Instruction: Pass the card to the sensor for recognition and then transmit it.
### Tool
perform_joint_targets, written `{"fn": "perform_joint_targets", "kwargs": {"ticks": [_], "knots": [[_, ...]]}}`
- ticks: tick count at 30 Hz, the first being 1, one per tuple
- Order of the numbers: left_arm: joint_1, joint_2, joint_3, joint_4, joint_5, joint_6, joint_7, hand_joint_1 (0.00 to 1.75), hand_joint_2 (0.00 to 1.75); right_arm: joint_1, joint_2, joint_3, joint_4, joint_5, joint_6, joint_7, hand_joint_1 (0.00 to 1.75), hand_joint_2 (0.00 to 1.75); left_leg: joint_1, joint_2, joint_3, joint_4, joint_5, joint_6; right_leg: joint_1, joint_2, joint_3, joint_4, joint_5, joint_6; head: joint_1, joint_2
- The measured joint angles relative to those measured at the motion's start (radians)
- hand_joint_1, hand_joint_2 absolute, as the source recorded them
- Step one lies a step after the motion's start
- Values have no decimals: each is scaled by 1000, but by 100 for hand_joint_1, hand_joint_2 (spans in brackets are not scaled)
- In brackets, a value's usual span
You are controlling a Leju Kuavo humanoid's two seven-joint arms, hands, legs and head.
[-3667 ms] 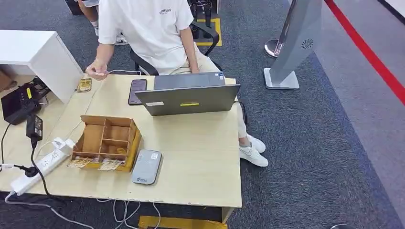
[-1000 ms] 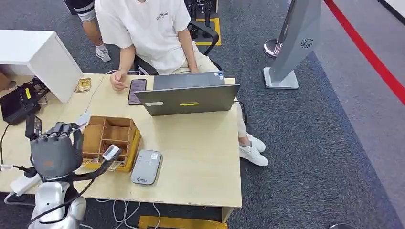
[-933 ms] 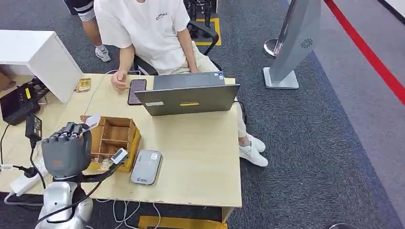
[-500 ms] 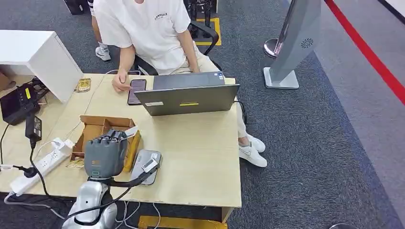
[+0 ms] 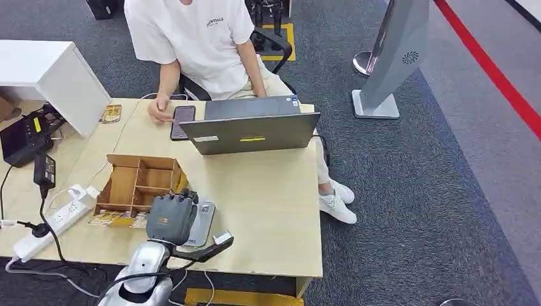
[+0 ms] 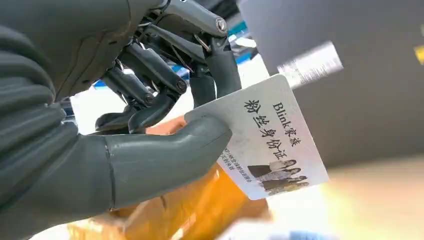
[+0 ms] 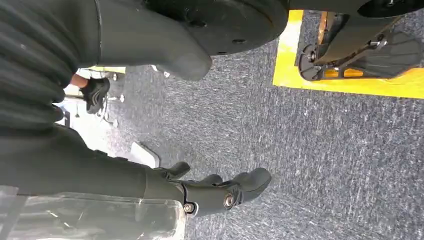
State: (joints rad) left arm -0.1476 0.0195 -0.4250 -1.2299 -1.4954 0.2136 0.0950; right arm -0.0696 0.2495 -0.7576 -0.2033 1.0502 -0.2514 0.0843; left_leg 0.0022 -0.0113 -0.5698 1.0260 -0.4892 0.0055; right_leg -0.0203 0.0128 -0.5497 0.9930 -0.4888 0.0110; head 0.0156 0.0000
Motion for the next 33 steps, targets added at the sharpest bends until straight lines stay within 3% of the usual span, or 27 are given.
{"fn": "perform_joint_targets", "kwargs": {"ticks": [7,11,18,25,30,33], "knots": [[-3,14,-46,35,27,-91,31,175,175,0,-1,-7,0,2,0,3,0,175,0,0,0,0,0,0,0,0,0,0,0,0,0,0],[-16,19,-47,40,29,-75,51,175,175,0,-2,-11,0,0,1,3,0,175,0,0,0,0,0,0,0,-1,1,0,0,0,0,0],[-53,28,-25,-27,2,95,110,175,175,1,-2,-14,0,1,2,-5,0,175,0,0,0,0,1,0,0,-1,1,0,0,0,0,0],[-160,71,102,-135,-6,245,102,175,175,0,-3,-14,0,29,2,-12,0,175,0,0,0,0,1,0,0,-1,0,1,0,0,0,0],[-297,124,198,-102,-12,183,98,175,175,-4,-7,-11,0,39,2,-13,0,175,1,-1,0,0,3,-1,1,-1,0,2,1,-1,0,0],[-377,155,205,-37,-13,149,128,175,175,-10,-12,-10,0,38,5,-14,0,175,1,0,0,0,3,-1,0,-1,0,2,2,0,0,0]]}}
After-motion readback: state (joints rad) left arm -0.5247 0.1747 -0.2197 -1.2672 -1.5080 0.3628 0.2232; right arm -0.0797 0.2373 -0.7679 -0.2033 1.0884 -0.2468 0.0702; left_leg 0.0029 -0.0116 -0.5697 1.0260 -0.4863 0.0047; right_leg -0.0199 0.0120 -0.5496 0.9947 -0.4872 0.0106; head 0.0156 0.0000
